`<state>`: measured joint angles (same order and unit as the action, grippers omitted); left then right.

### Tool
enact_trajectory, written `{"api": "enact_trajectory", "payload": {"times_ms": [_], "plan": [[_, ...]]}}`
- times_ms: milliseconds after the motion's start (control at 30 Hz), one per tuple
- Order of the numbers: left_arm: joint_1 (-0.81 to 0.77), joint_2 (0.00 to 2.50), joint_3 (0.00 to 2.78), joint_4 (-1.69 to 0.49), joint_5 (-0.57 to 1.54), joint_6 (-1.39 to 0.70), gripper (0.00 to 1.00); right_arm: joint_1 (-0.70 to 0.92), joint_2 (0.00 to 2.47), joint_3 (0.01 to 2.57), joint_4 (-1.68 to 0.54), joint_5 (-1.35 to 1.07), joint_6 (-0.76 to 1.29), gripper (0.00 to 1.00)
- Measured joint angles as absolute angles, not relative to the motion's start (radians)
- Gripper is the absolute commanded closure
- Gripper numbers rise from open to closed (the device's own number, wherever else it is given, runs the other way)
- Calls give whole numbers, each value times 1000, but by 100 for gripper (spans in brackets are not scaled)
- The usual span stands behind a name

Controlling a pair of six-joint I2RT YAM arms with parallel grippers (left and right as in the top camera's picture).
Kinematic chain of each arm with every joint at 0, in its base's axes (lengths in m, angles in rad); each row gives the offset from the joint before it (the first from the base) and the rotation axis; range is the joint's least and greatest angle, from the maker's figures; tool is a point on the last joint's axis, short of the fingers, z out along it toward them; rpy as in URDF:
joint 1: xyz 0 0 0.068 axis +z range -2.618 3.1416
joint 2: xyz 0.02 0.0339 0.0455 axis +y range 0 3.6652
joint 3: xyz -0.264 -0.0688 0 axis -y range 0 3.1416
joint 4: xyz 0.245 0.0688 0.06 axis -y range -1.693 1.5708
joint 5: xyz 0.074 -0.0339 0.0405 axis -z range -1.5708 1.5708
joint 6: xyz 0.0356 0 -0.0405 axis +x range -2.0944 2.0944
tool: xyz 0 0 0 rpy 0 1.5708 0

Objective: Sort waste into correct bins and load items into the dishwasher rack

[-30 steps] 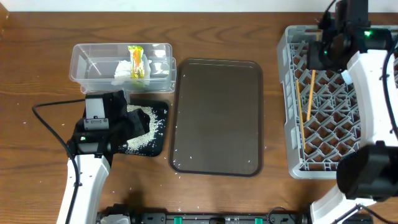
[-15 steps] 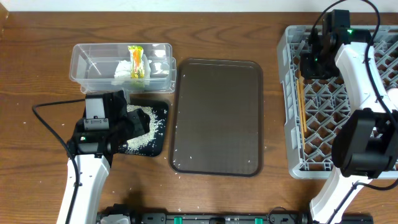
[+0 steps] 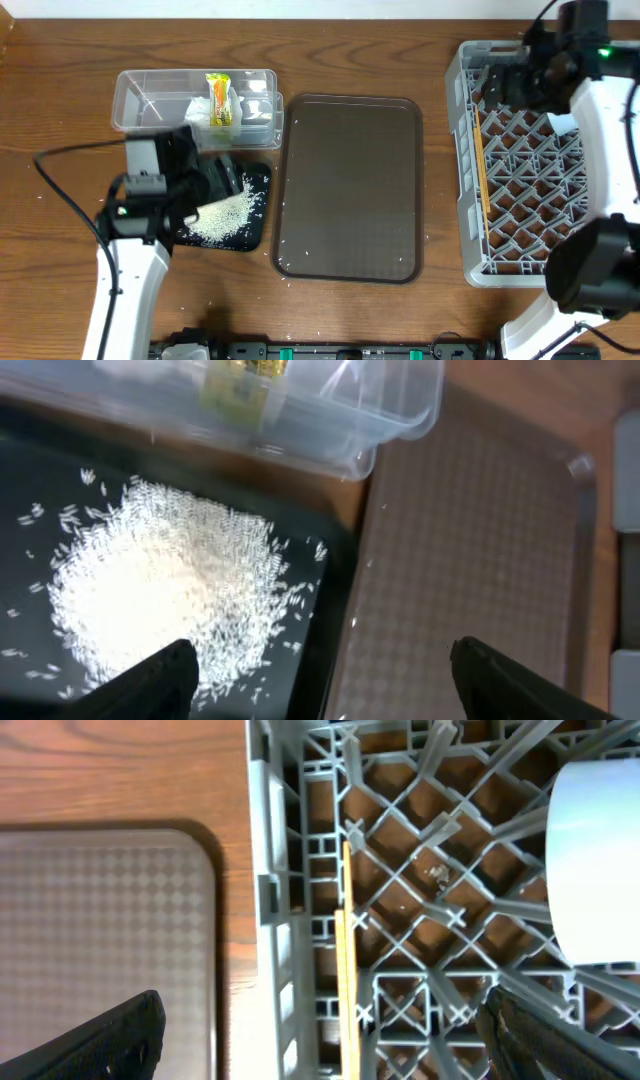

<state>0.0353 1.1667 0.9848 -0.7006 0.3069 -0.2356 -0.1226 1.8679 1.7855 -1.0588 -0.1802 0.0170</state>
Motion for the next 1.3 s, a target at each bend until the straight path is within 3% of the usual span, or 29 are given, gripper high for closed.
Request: {"api": "enact_trajectory", "payload": {"times_ms": [233, 367, 667, 733, 833, 967, 1300], "plan": [[35, 1293, 1075, -1017, 232, -223, 12, -134, 1867, 1785, -1141, -207, 15, 1], [35, 1295, 1074, -1066, 186, -216, 12, -134, 1842, 1740, -1116, -194, 15, 1], [35, 1028, 997, -903, 153, -152, 12, -134, 1430, 1291, -784, -149, 33, 1], [35, 910, 920, -810, 150, -133, 5, -134, 1301, 1164, -683, -144, 37, 1], [35, 757, 819, -727, 150, -118, 5, -134, 1129, 1001, -594, -139, 39, 1], [35, 599, 745, -693, 150, -107, 5, -134, 961, 842, -580, -138, 41, 1], [35, 538, 741, -717, 150, -103, 4, -134, 886, 761, -762, -137, 42, 1]]}}
